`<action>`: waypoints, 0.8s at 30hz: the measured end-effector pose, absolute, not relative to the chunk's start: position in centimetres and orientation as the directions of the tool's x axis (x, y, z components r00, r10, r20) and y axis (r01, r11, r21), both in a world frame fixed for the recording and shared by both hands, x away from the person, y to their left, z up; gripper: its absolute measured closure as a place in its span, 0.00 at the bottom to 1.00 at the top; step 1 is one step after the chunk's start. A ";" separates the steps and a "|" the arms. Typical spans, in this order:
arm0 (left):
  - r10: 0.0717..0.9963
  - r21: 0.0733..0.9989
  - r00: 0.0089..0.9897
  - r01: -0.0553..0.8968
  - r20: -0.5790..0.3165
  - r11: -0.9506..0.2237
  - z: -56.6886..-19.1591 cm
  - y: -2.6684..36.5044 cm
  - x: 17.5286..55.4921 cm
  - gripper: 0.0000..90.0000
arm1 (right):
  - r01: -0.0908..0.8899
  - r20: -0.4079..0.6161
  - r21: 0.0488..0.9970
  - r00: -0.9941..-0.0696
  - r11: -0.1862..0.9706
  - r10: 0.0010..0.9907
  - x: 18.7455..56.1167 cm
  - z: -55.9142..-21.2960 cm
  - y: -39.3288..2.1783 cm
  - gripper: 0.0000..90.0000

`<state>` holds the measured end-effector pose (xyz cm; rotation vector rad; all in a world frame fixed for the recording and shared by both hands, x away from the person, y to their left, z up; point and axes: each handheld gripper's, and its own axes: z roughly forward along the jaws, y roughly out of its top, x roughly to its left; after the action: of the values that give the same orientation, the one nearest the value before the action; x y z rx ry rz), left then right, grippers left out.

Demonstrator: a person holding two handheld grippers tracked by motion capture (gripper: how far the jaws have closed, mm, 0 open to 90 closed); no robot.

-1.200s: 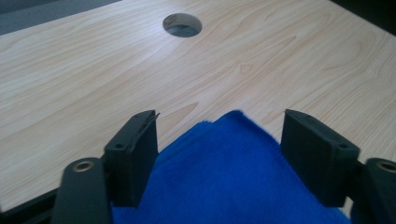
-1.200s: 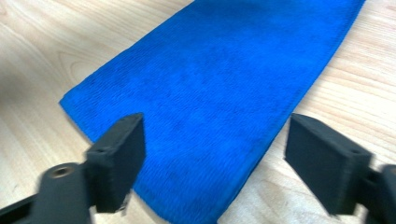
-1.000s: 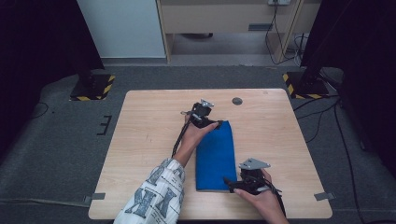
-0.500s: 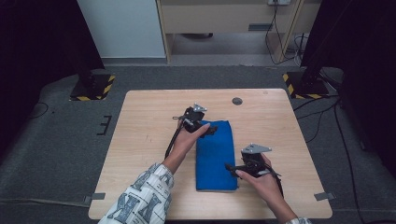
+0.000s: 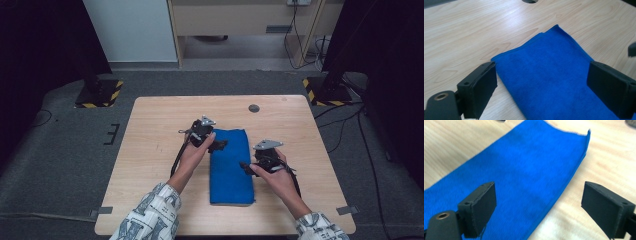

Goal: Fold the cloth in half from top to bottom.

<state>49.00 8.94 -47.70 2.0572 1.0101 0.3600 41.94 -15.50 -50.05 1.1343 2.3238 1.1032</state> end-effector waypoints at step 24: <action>0.842 0.736 0.533 0.602 -0.084 -0.308 -49.3 11.5 51.6 0.16 | 0.572 0.075 0.761 -0.548 0.307 0.833 51.0 -48.9 -15.1 0.42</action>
<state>51.56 11.52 -49.29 2.0315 1.1674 0.4121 50.98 -15.05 -48.94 1.2631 2.2470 1.0966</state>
